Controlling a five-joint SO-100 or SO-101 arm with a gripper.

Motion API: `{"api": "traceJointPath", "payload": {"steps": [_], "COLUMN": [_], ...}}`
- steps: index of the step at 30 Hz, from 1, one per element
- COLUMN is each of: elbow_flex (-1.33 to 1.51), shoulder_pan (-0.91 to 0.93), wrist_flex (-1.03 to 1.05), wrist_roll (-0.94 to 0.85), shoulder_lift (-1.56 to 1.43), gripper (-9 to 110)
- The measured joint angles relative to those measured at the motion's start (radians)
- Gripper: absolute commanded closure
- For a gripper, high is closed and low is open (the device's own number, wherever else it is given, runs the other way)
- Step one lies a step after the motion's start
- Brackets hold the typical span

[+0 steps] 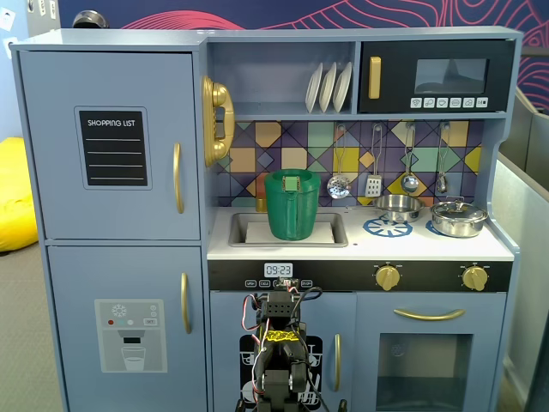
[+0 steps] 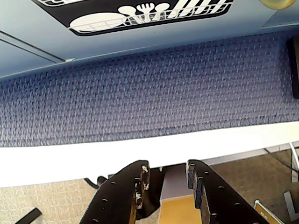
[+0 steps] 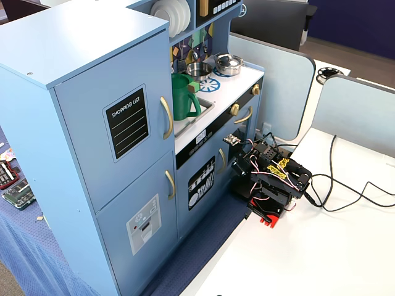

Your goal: Open the left cabinet door

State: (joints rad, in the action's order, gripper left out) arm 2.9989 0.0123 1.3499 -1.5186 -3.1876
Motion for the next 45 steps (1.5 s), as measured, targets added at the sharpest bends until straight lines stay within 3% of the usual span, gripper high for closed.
{"api": "traceJointPath", "payload": {"steps": [13,20,26,34,45], "elbow_flex": [0.000,-0.095,-0.400,-0.655,-0.976], "shoulder_pan": [-0.009,-0.236,-0.436,-0.557,-0.604], "wrist_flex": [0.000,-0.034,-0.261,-0.801,-1.103], "wrist_roll": [0.000,0.054,-0.115,-0.285,-0.313], "shoulder_lift": [0.000,0.058,0.252,0.425,0.739], "gripper": [101,100,94,87,85]}}
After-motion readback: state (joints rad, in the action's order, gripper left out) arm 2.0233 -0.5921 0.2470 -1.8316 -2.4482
